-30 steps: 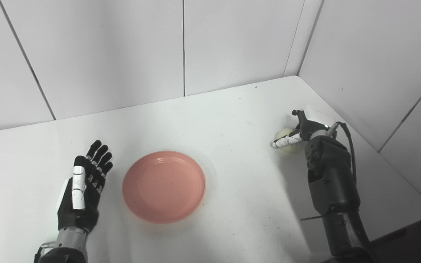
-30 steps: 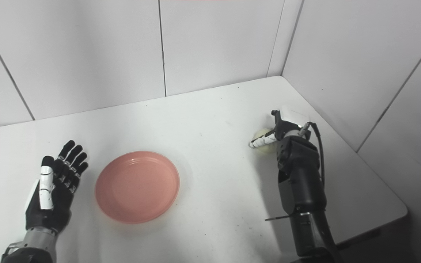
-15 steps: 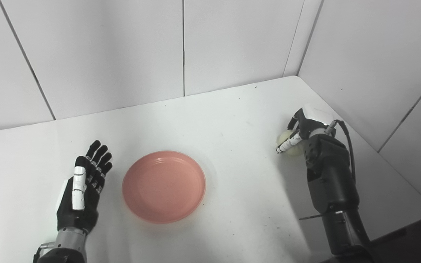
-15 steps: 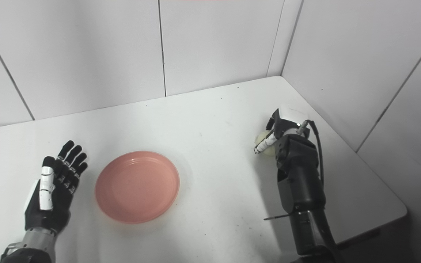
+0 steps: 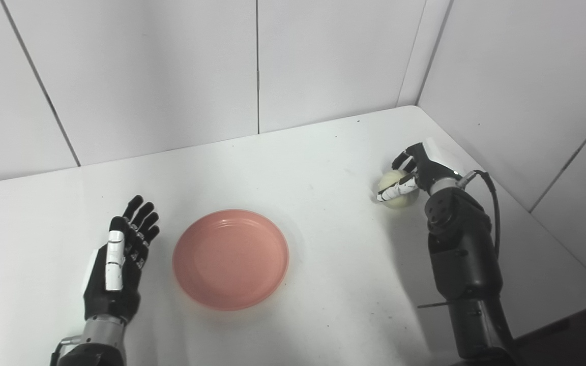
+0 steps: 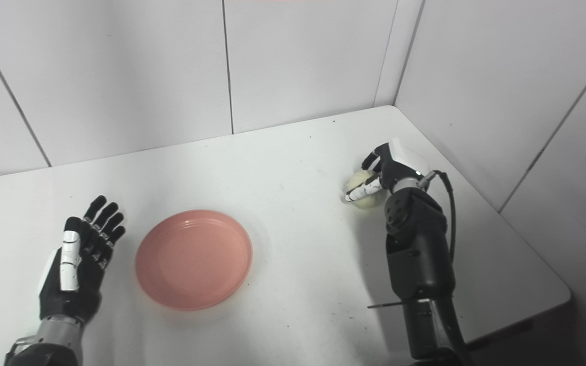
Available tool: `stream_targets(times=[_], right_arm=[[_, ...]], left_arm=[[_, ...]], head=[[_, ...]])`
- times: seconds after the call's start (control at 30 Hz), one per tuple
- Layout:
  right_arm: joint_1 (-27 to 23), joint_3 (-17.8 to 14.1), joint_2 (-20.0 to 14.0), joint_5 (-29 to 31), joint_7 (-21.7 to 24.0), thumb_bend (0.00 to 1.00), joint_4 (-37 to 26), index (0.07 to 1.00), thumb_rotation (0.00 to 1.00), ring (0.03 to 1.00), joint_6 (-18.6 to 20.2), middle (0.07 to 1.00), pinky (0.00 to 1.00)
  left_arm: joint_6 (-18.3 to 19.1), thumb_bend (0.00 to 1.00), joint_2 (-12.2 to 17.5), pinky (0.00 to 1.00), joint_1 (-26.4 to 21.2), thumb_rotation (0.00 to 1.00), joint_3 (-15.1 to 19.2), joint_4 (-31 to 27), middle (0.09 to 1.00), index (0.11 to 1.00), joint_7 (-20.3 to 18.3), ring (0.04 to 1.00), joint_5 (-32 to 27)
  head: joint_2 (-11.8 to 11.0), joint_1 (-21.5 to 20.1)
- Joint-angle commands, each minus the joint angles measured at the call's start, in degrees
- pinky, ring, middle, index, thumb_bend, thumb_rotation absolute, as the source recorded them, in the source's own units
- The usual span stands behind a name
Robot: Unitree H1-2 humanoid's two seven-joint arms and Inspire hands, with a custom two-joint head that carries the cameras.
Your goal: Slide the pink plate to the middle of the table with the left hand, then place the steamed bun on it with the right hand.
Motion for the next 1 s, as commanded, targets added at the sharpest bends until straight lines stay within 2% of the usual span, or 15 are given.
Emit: stream_targets(times=[0.0,0.03,0.07,0.17,0.33,0.47,0.6,0.73,0.87,0.97], right_arm=[[-0.3,1.5,-0.6,4.4,-4.7,0.53,-3.8,0.495,0.0,0.411,-3.1,0.477,0.33],[0.3,2.5,-0.6,6.6,-6.0,0.53,-4.6,0.495,0.0,0.407,-4.6,0.476,0.32],[0.8,3.4,-0.7,8.2,-7.1,0.52,-5.2,0.51,0.0,0.379,-5.3,0.455,0.31],[1.9,5.2,-0.7,14.3,-9.3,0.52,-6.2,0.522,0.0,0.338,-7.6,0.421,0.28],[3.0,7.4,-0.1,21.6,-11.5,0.52,-8.2,0.493,0.0,0.388,-8.2,0.474,0.32],[3.8,9.1,-0.1,27.6,-12.8,0.52,-8.4,0.502,0.0,0.389,-11.4,0.464,0.34],[4.8,11.1,0.6,30.9,-13.9,0.52,-11.0,0.497,0.0,0.412,-11.9,0.471,0.37],[5.7,12.5,1.4,35.0,-15.0,0.52,-11.9,0.507,0.0,0.399,-14.9,0.459,0.38],[6.8,15.8,3.4,36.0,-16.7,0.52,-13.2,0.512,0.0,0.396,-19.0,0.454,0.36],[7.8,18.2,6.5,36.6,-18.1,0.51,-14.9,0.518,0.0,0.375,-19.5,0.445,0.32]], left_arm=[[-1.2,0.64,-2.0,0.94,0.2,0.91,-0.9,0.8,0.919,0.893,0.8,0.931,0.9],[-1.8,0.63,-2.3,0.95,0.2,0.91,-1.1,1.3,0.919,0.894,0.8,0.93,1.1],[-2.1,0.62,-2.6,0.96,0.2,0.93,-1.3,1.5,0.928,0.904,0.8,0.938,1.4],[-2.9,0.62,-3.1,0.98,0.0,0.97,-2.1,2.5,0.939,0.915,1.1,0.948,2.6],[-4.0,0.61,-4.5,1.0,-0.4,0.99,-2.7,3.9,0.95,0.92,2.0,0.959,3.9],[-5.3,0.58,-5.8,0.98,-0.8,0.98,-2.9,5.2,0.945,0.911,3.5,0.955,4.7],[-6.6,0.56,-6.7,0.98,-1.3,0.99,-3.5,6.7,0.945,0.912,4.2,0.953,5.9],[-7.5,0.57,-7.2,0.98,-1.6,1.0,-3.9,7.8,0.941,0.909,5.1,0.951,7.5],[-7.4,0.59,-7.5,0.98,-1.9,1.0,-4.3,8.5,0.938,0.906,5.6,0.949,8.7],[-7.6,0.59,-7.5,0.99,-1.8,1.0,-4.6,8.5,0.944,0.913,5.4,0.953,8.8]], head=[[0.0,0.1],[0.1,2.3],[0.1,2.3],[0.3,6.2],[0.9,10.4],[1.1,13.1],[1.3,15.9],[1.5,18.3],[1.5,20.4],[1.7,21.2]])
